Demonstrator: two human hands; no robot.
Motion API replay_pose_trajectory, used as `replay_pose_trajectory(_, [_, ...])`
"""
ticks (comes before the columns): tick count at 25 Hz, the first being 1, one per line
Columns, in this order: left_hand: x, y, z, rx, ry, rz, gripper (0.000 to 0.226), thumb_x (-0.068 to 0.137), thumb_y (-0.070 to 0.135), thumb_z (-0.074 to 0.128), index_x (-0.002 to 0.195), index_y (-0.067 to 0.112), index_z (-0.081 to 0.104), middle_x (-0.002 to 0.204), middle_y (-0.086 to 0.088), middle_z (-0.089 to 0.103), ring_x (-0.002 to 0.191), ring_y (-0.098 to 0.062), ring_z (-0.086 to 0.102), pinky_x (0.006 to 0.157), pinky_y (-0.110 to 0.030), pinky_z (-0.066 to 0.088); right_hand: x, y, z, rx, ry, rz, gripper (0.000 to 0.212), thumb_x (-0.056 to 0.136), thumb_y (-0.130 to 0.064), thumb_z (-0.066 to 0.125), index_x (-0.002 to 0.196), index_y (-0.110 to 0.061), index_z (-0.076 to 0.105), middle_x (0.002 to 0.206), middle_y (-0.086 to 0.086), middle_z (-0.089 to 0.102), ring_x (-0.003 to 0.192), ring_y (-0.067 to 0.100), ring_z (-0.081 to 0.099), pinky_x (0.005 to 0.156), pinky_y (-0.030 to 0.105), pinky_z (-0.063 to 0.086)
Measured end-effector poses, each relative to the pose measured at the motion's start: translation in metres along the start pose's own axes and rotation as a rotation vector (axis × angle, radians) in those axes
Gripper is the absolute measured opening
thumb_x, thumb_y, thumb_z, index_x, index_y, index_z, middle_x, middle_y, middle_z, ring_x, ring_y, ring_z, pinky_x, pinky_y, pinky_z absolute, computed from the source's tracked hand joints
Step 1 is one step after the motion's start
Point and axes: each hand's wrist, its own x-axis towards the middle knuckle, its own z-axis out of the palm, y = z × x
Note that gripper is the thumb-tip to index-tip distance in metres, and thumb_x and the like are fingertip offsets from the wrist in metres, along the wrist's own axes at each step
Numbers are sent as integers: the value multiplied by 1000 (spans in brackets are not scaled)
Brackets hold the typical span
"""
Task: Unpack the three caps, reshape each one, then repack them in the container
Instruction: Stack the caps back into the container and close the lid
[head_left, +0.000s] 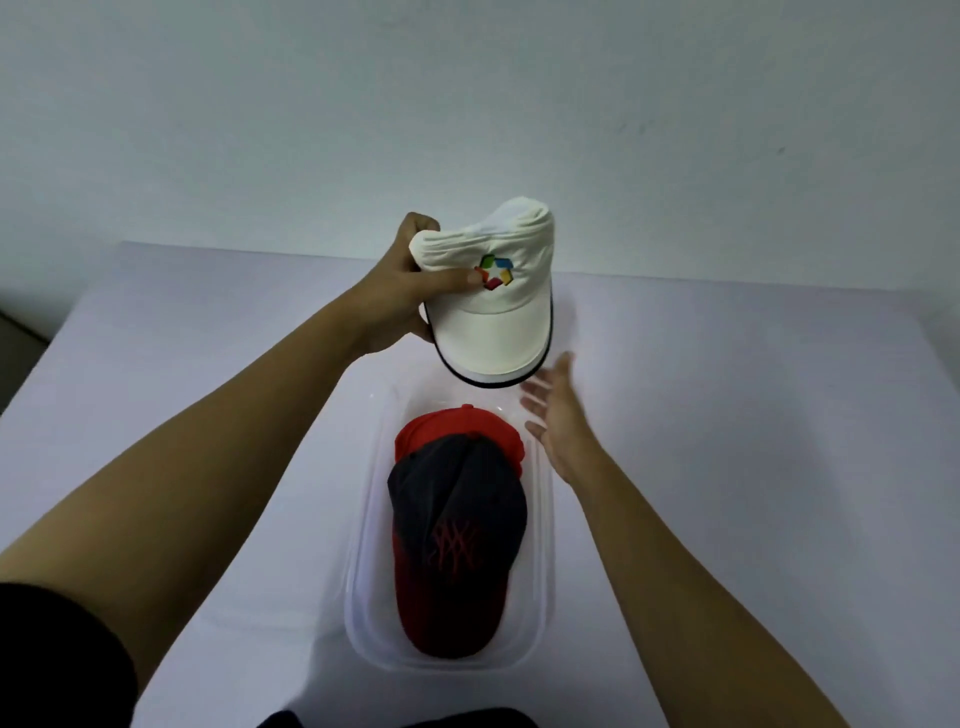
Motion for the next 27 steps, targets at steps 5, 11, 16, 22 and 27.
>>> replay_pose_trajectory(5, [4,-8,-21,79,-75,36,53,65,19,80,88,29,33,96,4,52,100,-20,58,59,-44,51,5,15,13,-714,-235,46,98,80,-54,64,150,-15,7,156,8,21,141,25,27,111,37,28])
replay_pose_trajectory(11, [3,-11,-31,89,-107,106,51,62,18,79,85,30,35,95,0,50,101,-25,57,72,-57,48,10,19,14,-768,-281,32,88,68,-52,76,136,-13,35,135,5,50,117,21,52,97,34,46])
replay_pose_trajectory(16, [1,-14,-45,61,-84,112,52,61,19,79,85,30,35,94,3,50,101,-24,57,70,-52,50,-5,15,11,-724,-409,-101,80,68,-47,78,131,-23,34,124,2,55,110,19,57,96,39,50])
replay_pose_trajectory(22, [-8,-45,-35,386,-154,198,52,61,28,81,85,21,36,79,-2,39,70,-14,39,59,-30,36,-31,14,5,-716,-445,-325,70,70,-48,76,124,-30,36,111,-5,63,100,8,63,91,36,52])
replay_pose_trajectory(27, [-18,-83,-29,387,-250,1,46,66,20,77,87,20,36,75,0,43,64,-9,42,54,-23,37,-42,11,7,-740,-470,-372,67,74,-46,74,126,-32,34,120,-5,55,108,9,56,93,32,51])
